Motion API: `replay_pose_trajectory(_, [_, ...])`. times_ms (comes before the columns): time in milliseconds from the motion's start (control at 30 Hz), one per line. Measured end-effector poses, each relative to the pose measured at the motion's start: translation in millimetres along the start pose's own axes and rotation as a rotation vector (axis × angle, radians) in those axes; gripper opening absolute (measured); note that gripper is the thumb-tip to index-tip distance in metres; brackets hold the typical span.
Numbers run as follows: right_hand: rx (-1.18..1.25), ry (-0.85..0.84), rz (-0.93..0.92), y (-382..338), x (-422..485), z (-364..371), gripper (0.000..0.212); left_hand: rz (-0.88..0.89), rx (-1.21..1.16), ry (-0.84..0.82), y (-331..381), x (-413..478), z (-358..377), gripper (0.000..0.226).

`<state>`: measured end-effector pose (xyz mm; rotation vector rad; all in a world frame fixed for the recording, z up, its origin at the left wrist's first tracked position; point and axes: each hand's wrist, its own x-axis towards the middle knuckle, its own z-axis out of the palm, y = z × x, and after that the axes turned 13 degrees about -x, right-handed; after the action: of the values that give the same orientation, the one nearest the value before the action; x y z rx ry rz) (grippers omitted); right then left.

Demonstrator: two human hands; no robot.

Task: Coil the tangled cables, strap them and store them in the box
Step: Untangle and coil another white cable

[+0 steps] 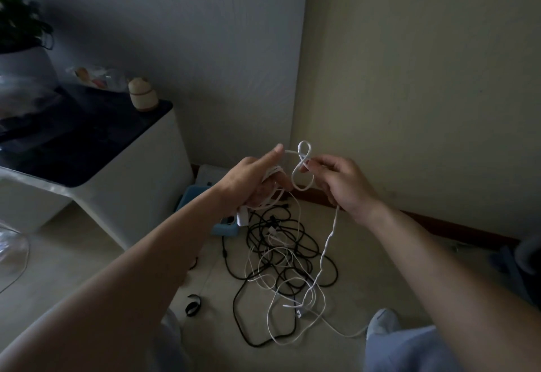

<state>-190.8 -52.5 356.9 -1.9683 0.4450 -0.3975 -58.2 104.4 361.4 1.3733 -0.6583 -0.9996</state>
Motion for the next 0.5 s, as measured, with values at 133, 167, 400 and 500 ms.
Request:
replay_pose_trajectory(133, [-0.061, 0.029, -0.024, 6.4, 1.5, -5.6, 0.014, -0.068, -0.087, 0.017, 5.4, 0.7, -6.1, 0.064])
replay_pose_trajectory(167, [-0.072, 0.048, -0.041, 7.1, 1.6, -6.3, 0.012, -0.062, -0.077, 0.027, 6.4, 0.5, -7.3, 0.060])
replay_pose_trajectory(400, [-0.219, 0.075, -0.166, 2.6, -1.4, -6.8, 0.014, -0.093, -0.042, -0.001, 12.8, -5.8, -7.1, 0.053])
replay_pose_trajectory(500, [-0.345, 0.114, -0.176, -1.3, -3.9, -3.4, 0.025, -0.122, -0.076, -0.055, 14.5, -8.3, -0.7, 0.055])
